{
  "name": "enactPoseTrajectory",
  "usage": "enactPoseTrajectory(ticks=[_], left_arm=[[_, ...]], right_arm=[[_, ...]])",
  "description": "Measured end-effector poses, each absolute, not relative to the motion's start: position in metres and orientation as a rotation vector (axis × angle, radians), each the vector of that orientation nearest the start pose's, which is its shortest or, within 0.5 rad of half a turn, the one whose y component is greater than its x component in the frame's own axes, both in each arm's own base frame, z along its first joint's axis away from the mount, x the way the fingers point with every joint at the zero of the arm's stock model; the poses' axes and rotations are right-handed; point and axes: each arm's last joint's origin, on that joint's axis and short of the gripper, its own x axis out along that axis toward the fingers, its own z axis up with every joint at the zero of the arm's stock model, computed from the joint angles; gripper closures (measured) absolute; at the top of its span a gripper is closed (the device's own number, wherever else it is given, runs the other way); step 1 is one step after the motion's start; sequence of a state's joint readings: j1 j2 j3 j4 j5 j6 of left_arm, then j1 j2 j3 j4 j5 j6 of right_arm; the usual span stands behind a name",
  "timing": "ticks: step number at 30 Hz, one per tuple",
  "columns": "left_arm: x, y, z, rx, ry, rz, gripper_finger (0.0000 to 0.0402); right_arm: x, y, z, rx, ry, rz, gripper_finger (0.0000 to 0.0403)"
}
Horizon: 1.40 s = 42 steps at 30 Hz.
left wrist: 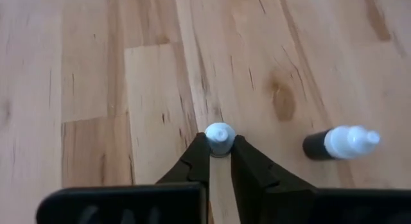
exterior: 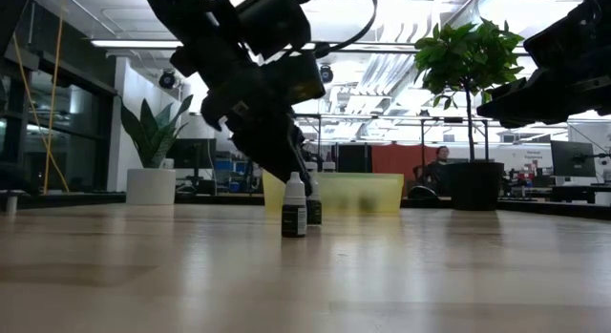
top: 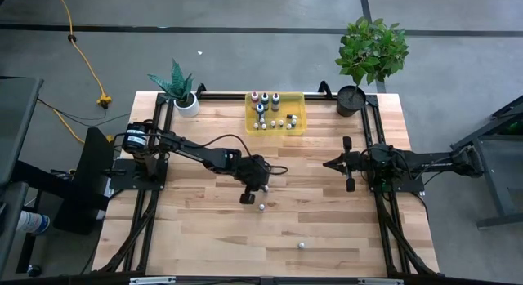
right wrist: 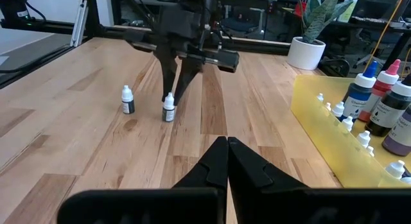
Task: Pick & Place food coloring
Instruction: Put the small green food coloring bottle into the yellow bin
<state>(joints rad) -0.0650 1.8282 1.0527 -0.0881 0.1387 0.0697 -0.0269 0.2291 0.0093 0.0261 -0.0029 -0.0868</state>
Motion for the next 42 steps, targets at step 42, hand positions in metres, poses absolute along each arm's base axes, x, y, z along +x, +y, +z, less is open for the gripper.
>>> enactPoseTrajectory(ticks=[42], left_arm=[[0.388, 0.141, 0.257, -0.474, 0.762, 0.704, 0.0371]], right_arm=[[0.110, -0.003, 0.150, -0.083, 0.194, -0.015, 0.0402]])
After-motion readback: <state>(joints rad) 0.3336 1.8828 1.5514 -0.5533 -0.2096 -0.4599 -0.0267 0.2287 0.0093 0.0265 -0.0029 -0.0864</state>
